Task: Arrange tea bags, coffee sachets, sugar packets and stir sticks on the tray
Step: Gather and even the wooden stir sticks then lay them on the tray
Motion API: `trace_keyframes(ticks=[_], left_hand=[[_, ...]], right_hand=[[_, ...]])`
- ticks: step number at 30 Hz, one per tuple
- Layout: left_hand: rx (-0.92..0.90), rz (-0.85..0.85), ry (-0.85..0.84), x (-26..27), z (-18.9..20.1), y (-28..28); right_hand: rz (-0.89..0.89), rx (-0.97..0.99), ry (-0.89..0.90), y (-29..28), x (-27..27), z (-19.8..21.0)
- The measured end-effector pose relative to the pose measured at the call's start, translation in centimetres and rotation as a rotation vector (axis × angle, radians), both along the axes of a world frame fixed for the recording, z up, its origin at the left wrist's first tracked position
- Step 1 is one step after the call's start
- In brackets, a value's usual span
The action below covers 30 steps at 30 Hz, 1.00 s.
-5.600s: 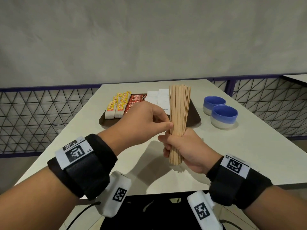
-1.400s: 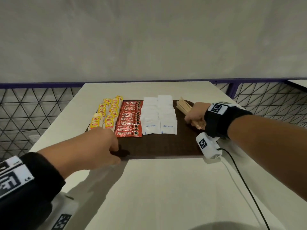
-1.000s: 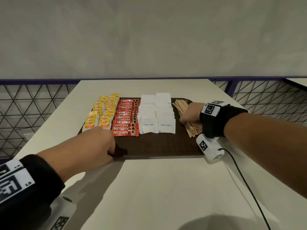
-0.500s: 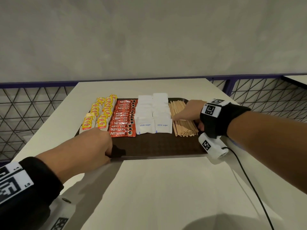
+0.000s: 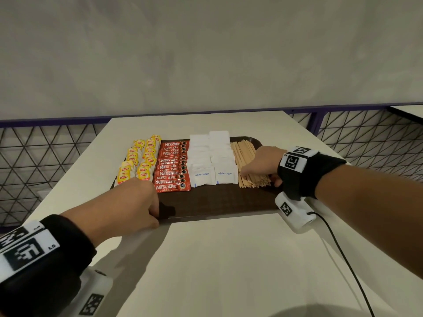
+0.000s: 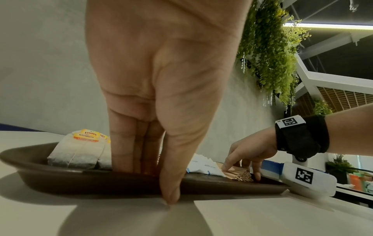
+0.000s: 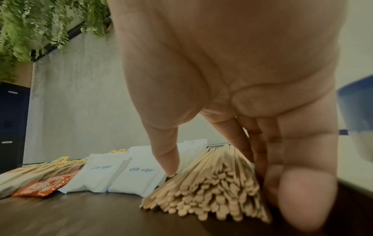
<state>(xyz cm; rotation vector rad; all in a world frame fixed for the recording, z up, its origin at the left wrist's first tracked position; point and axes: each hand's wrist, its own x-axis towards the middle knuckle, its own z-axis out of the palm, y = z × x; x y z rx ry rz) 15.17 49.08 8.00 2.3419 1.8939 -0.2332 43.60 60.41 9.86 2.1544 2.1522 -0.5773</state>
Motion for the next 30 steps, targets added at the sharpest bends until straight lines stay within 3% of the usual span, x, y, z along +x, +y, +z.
trace_keyframes(ticks=[8,11,14,17,19,21,23,26,30], left_hand=[[-0.010,0.039,-0.030,-0.1,-0.2,-0.3],[0.000,0.053,-0.057,-0.1,-0.2,-0.8],[0.052,0.087,-0.120,-0.4,0.3,-2.1],[0.201,0.241,-0.236,-2.3,0.7,-4.0],[0.304,0.443,-0.426,-4.1,0.7,-5.2],[0.265,0.766,-0.924,-5.5,0.6,-6.0],[0.069,1.010,-1.348,-7.0,-0.2,-6.3],[-0.133,1.101,-1.520,-7.8,-1.6,-6.4],[-0.192,1.056,-1.615,-6.4,-2.0,-6.5]], right_hand=[[0.041,-0.009,-0.059,-0.6,-0.3,0.4],[0.049,0.068,-0.028,-1.3,0.2,1.2],[-0.027,0.123,0.288,-3.7,1.7,2.0],[-0.305,-0.157,0.878,-8.6,4.1,1.9],[-0.472,-0.302,1.146,-11.9,5.8,1.2],[-0.538,-0.325,1.248,-14.3,6.9,0.2],[-0.561,-0.300,1.236,-15.7,7.2,-1.0],[-0.522,-0.296,1.165,-16.2,6.9,-2.2],[-0.638,-0.201,1.198,-14.9,6.0,-2.2]])
